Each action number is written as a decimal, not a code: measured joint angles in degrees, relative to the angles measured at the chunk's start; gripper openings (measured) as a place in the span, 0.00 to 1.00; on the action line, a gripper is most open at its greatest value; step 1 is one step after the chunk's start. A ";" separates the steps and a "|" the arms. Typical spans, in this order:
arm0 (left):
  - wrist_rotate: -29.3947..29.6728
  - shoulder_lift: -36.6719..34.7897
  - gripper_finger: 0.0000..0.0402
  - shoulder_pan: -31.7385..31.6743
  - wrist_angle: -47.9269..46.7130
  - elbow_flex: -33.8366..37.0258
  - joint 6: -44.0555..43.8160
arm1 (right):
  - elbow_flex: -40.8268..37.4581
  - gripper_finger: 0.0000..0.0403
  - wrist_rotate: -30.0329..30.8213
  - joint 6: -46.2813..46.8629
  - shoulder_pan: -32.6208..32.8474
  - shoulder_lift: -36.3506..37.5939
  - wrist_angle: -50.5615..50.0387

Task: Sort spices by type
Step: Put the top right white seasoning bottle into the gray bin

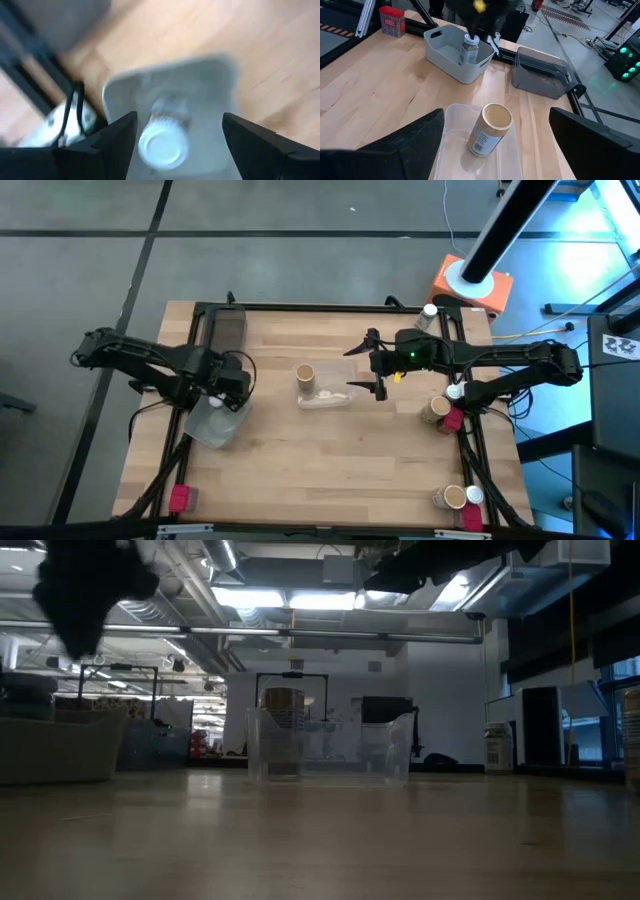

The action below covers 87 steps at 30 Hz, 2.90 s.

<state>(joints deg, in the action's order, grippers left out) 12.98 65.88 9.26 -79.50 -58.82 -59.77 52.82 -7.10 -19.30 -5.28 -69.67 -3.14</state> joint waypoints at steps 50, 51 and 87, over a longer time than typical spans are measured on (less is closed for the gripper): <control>19.31 -5.41 0.69 -2.08 103.62 27.01 61.88 | 21.53 0.89 35.88 22.14 -34.40 -4.87 -56.25; 19.31 -5.41 0.69 -2.08 103.60 27.01 61.66 | 21.53 0.89 35.94 21.98 -35.68 -5.86 -56.05; 19.31 -5.41 0.69 -2.12 102.42 27.01 60.88 | 21.41 0.89 31.94 20.70 -51.42 -22.49 -50.86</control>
<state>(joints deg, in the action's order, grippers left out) 32.29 60.47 7.14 22.92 -31.81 1.11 74.22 24.84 1.40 -56.69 -92.16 -54.00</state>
